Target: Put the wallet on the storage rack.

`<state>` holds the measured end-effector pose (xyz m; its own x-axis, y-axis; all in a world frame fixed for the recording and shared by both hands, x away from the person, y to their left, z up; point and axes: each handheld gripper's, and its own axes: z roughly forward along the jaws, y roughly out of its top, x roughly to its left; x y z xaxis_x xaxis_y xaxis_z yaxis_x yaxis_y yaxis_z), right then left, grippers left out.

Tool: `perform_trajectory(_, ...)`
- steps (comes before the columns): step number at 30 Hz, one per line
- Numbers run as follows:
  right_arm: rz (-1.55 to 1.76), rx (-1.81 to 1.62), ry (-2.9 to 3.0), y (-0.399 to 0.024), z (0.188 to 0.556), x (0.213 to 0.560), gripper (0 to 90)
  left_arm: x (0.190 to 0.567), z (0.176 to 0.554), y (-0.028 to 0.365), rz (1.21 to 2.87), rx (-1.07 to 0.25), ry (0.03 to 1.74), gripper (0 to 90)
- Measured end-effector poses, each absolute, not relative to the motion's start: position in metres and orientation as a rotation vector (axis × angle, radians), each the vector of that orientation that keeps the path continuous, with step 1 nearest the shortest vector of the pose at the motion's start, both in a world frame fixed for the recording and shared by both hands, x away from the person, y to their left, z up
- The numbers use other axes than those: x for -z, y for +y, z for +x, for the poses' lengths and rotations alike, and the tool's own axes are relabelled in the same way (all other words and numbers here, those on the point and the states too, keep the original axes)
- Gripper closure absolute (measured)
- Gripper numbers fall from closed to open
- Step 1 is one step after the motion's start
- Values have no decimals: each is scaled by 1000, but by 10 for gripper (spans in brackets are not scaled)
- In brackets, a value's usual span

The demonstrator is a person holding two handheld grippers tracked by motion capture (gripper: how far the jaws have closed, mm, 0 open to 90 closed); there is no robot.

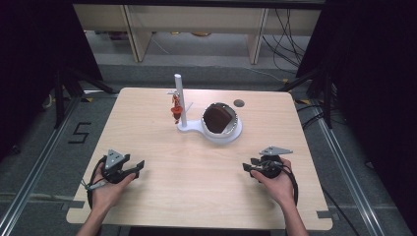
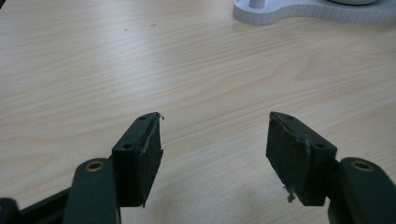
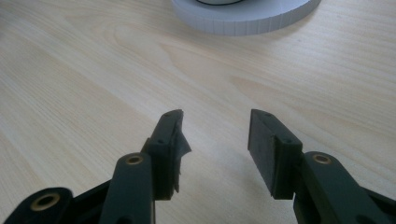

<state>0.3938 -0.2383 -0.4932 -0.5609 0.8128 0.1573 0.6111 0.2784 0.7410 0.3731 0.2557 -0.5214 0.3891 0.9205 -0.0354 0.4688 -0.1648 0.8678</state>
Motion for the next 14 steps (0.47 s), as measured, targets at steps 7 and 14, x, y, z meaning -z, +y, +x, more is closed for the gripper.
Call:
perform_trajectory(7, 1339, -1145, 2312, -235, 392, 495, 552, 524, 370, 257, 1743, -696, 1200, 345)
perform_trajectory(14, 1286, -1159, 2290, -237, 391, 499, 538, 524, 367, 257, 1725, -721, 1204, 345)
